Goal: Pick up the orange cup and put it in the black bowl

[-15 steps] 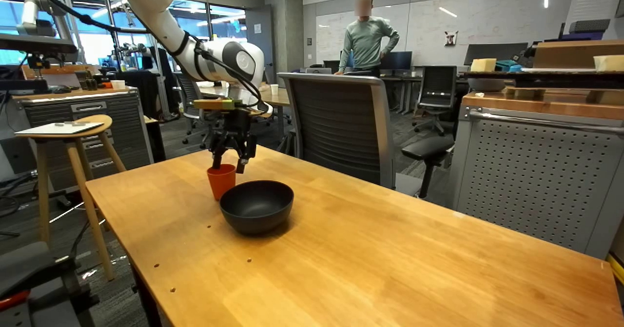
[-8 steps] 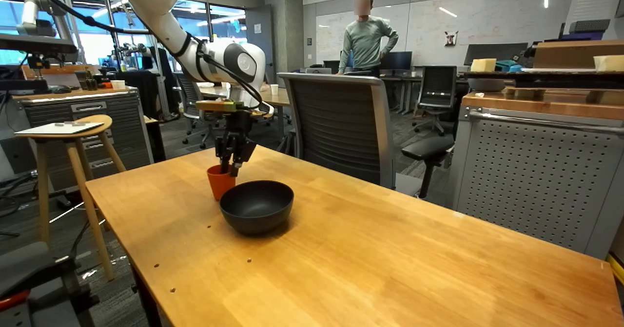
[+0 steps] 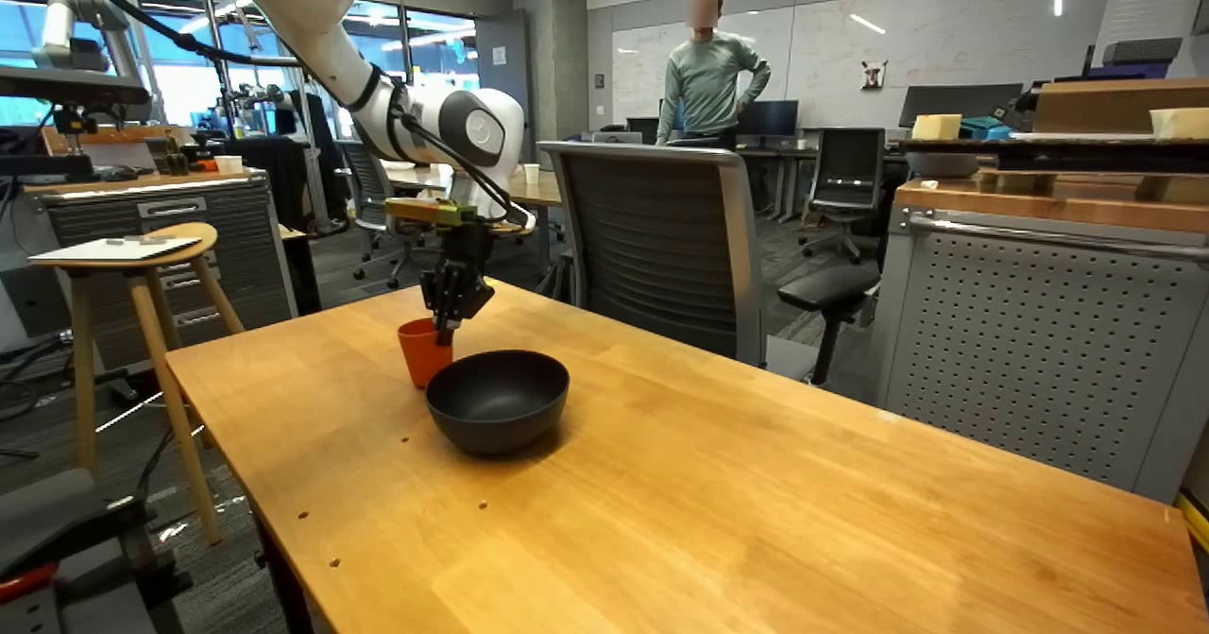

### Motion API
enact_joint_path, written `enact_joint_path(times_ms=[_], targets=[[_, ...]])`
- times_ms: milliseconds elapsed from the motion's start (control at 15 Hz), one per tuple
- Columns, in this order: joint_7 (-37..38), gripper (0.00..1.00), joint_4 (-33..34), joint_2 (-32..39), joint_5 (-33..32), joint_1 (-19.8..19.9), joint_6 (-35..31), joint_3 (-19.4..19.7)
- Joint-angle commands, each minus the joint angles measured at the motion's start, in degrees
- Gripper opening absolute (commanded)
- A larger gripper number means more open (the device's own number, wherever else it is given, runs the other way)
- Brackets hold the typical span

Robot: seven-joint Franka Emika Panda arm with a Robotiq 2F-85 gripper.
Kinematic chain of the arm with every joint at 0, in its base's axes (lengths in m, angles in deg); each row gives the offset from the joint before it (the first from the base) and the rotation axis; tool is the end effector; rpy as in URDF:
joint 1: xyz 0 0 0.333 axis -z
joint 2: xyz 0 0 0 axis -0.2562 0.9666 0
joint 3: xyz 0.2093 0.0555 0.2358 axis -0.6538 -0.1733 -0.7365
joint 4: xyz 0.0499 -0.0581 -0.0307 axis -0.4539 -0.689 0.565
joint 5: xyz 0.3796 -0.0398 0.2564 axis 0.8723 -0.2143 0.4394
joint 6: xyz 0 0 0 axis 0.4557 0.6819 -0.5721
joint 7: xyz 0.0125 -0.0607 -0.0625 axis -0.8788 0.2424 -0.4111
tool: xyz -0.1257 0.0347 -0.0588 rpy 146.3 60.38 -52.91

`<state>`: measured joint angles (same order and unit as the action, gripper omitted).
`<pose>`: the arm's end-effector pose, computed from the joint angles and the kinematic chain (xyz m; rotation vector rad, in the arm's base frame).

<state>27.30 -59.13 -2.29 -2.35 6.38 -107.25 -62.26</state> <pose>0.6676 0.1584 0.1281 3.0034 0.2370 -0.6712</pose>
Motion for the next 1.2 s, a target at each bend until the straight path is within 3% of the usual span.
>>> enact_joint_path(times_ms=[0, 667, 867, 1133], targets=[[-1.86, 0.02, -1.80, -2.35, 1.68, 0.90, -0.17, 0.24], [6.16, 0.02, -14.50, -23.05, 0.01, 3.80, -2.76, 6.17], [8.95, 0.02, -19.29, -25.55, 0.82, 5.77, -4.48, 7.89], [10.26, 0.02, -22.93, -23.81, 1.75, 7.95, -8.35, 8.85]])
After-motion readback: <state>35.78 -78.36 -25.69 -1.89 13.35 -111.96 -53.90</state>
